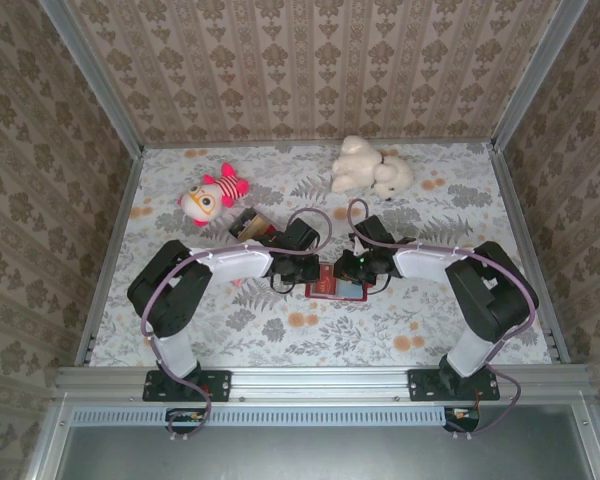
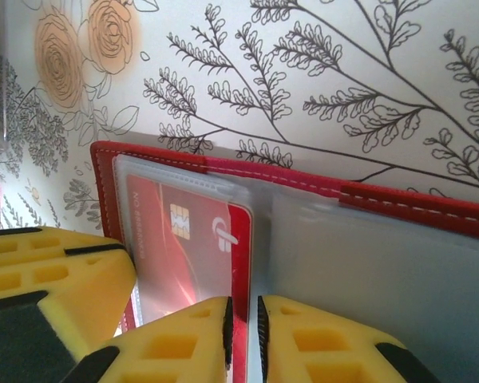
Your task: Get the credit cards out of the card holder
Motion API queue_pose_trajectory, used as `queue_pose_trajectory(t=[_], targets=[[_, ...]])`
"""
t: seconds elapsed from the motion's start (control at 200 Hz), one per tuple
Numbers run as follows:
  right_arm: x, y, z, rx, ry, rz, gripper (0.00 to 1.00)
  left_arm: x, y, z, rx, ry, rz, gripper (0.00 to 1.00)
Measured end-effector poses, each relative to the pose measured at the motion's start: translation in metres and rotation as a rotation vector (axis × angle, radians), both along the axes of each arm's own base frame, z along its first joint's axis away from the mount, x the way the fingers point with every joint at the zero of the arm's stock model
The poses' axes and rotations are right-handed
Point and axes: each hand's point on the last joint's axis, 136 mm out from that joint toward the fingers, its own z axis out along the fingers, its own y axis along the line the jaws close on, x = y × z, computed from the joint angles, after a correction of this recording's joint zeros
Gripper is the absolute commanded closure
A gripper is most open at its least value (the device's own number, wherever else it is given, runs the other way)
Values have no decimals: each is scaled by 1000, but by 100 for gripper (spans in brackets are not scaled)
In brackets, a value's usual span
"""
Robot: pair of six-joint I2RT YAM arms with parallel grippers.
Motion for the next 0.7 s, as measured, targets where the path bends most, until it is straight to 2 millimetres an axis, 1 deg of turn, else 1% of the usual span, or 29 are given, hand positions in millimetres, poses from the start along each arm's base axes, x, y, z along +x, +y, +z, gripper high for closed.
queue_pose_trajectory(t=[0.235, 0.43, 0.7], targets=[[2, 3, 4, 20, -16, 5, 80, 0, -1, -1, -7, -3, 5, 88], [0, 4, 3, 24, -9, 10, 80, 1, -1, -2, -11, -6, 6, 88], [-3, -2, -2, -8, 10, -1, 80, 1, -1, -2, -11, -6, 6, 89]])
